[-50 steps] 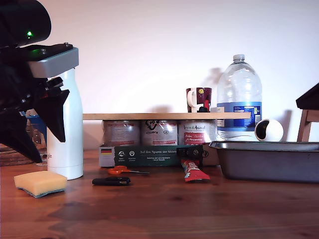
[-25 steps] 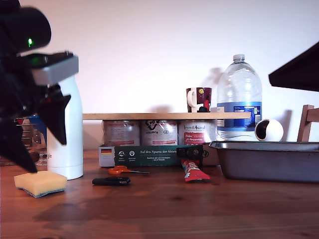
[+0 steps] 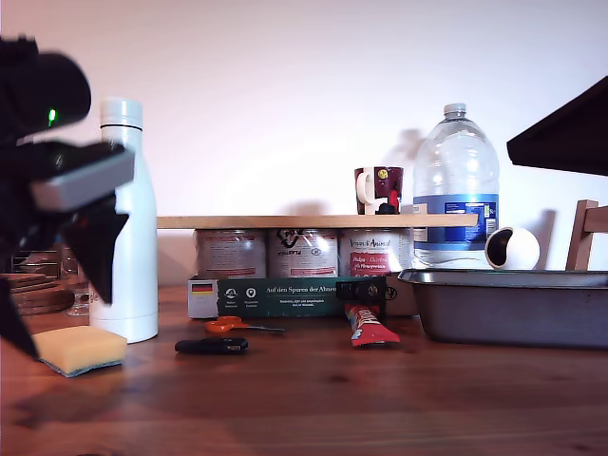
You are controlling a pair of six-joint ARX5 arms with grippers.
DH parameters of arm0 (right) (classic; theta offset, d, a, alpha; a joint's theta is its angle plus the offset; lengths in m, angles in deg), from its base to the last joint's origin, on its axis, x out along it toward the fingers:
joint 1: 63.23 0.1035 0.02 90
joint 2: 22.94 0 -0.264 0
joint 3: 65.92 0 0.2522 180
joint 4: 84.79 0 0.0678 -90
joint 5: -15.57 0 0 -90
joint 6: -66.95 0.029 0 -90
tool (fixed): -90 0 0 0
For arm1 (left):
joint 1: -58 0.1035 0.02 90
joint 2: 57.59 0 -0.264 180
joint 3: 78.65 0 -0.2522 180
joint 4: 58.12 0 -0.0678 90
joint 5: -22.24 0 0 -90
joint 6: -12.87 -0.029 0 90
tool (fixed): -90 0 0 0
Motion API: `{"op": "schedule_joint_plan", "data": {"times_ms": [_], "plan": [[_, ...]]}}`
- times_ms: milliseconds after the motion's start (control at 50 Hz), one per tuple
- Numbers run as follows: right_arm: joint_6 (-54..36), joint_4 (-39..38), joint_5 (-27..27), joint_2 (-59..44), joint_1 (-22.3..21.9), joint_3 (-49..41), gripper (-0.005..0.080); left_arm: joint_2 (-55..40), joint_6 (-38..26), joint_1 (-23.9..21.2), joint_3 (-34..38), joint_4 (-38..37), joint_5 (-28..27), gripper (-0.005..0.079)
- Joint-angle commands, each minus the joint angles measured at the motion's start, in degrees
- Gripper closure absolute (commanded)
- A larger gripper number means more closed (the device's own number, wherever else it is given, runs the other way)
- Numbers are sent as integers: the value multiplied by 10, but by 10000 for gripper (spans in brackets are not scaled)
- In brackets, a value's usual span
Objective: Pick up the sponge and place it inside the oven dish
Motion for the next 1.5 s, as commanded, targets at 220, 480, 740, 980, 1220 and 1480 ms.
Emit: {"op": "schedule_joint_plan", "data": {"times_ms": [220,480,740,980,1220,1480], "plan": [[-2,0,-1,-2,0,3,765,-28,-47,12,-2,13,-3,28],[-2,5,-1,-2,3,3,765,-69,-70,14,-26,21,4,28],[-2,9,-1,-2,3,3,765,-110,-69,14,-77,-3,7,28],[-2,8,-1,-2,3,3,765,-133,-69,14,-81,-42,23,30],[-2,8,-1,-2,3,3,765,-133,-57,10,-81,-82,16,34],[-2,8,-1,-2,3,3,765,-133,-51,10,-81,-100,-5,37]]}}
